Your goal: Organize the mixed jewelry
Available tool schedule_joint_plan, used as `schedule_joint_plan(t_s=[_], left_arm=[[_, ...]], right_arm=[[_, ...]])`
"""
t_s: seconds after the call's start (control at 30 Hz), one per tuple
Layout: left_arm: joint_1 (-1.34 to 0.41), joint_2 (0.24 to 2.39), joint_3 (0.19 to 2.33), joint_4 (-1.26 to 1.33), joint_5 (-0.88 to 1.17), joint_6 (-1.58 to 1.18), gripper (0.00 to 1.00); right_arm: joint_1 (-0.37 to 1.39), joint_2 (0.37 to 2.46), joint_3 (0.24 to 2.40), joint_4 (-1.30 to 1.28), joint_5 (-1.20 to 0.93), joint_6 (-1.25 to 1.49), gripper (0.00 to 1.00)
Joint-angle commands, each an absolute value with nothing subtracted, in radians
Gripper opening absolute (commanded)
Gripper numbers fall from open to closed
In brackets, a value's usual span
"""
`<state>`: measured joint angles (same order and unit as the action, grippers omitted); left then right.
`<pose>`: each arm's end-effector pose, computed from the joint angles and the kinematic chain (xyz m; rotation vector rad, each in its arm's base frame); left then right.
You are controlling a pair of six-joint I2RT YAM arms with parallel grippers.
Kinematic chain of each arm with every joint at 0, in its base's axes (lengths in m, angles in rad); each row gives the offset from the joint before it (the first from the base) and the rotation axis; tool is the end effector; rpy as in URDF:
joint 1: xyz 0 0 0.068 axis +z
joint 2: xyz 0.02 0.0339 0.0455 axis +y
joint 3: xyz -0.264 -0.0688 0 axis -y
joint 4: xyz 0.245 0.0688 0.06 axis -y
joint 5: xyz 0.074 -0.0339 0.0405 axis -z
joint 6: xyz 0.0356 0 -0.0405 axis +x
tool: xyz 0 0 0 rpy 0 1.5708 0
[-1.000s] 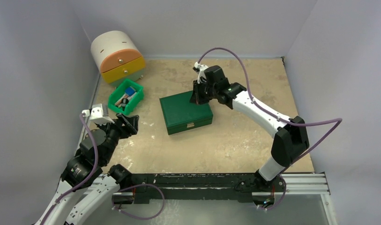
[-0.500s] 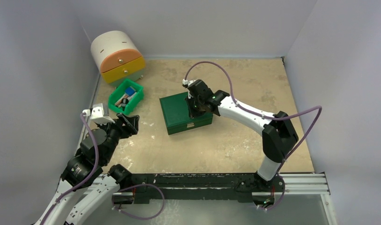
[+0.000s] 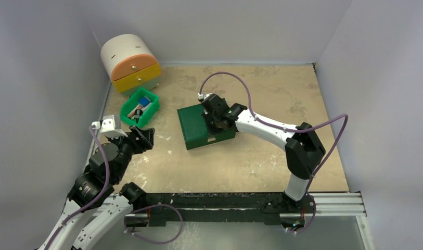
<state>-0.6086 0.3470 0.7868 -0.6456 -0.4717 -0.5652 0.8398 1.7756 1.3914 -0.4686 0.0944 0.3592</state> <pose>0.0678 -0.0275 0.3403 -0.3023 1.7482 -0.4353 0.2664 0.2921 0.2534 -0.5441 2.4041 0.4257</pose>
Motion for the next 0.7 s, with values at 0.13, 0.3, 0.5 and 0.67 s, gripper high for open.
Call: schedule_joint_plan(t_s=[0.13,0.3,0.5,0.67], left_arm=[[-0.603,0.357,0.779,-0.597,-0.465,-0.572,0.68],[-0.602,0.358,0.78,-0.598,-0.465,-0.572,0.68],[-0.603,0.361,0.78,-0.598,-0.462,-0.572,0.68],[-0.603,0.357,0.779,-0.598,-0.463,-0.571,0.68]], right_arm=[[0.869,1.83,1.337,-0.534,0.217,0.396,0.0],[0.875,1.829,1.29,-0.528,0.226,0.419,0.0],[0.876,1.782,1.302,-0.52,0.202,0.443,0.0],[0.873,1.732,1.346,-0.525,0.234,0.429,0.0]])
